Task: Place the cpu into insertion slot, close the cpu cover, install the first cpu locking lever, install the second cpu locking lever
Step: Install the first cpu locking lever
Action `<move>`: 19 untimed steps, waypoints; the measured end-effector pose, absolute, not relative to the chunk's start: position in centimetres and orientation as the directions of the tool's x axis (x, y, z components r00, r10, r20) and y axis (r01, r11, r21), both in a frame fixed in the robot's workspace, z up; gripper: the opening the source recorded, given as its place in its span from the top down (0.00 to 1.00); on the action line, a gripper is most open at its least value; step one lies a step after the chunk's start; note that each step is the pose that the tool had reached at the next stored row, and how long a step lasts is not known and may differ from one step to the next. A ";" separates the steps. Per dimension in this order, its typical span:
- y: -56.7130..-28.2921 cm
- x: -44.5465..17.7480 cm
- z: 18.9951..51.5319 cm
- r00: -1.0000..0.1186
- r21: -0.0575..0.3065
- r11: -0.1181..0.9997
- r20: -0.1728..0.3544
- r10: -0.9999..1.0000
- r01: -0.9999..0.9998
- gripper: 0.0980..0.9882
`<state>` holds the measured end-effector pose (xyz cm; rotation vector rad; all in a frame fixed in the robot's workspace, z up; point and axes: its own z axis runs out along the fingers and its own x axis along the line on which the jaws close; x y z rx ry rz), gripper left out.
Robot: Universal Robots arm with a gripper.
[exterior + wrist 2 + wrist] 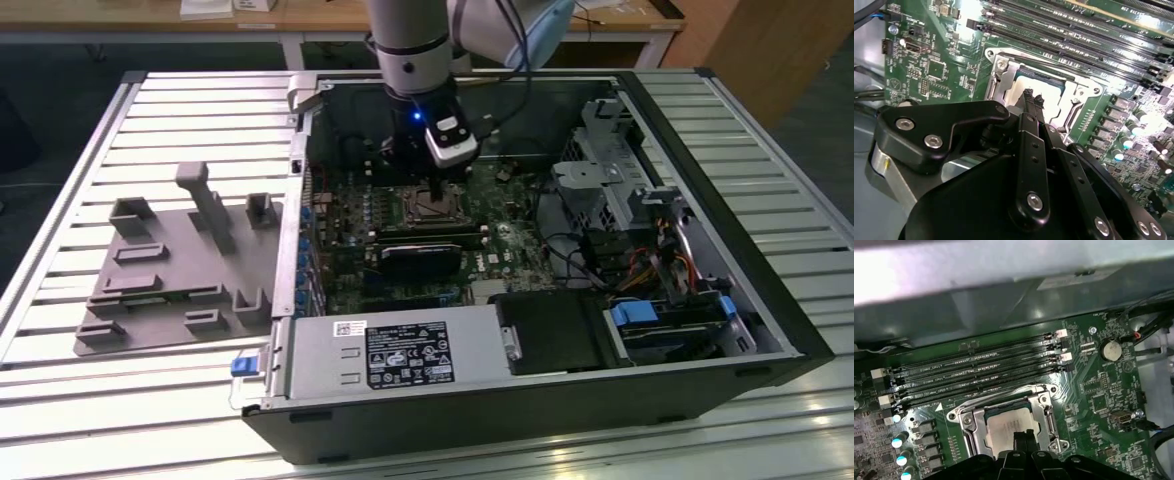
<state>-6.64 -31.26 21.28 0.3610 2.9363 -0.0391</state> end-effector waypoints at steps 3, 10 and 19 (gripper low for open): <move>-31.4 -6.4 21.2 -0.957 -0.008 0.970 -0.168 0.238 0.243 1.00; -31.5 -5.7 21.1 -0.962 -0.021 0.969 -0.135 0.239 0.244 1.00; -31.5 -5.0 21.1 -0.965 -0.041 0.969 -0.108 0.238 0.243 1.00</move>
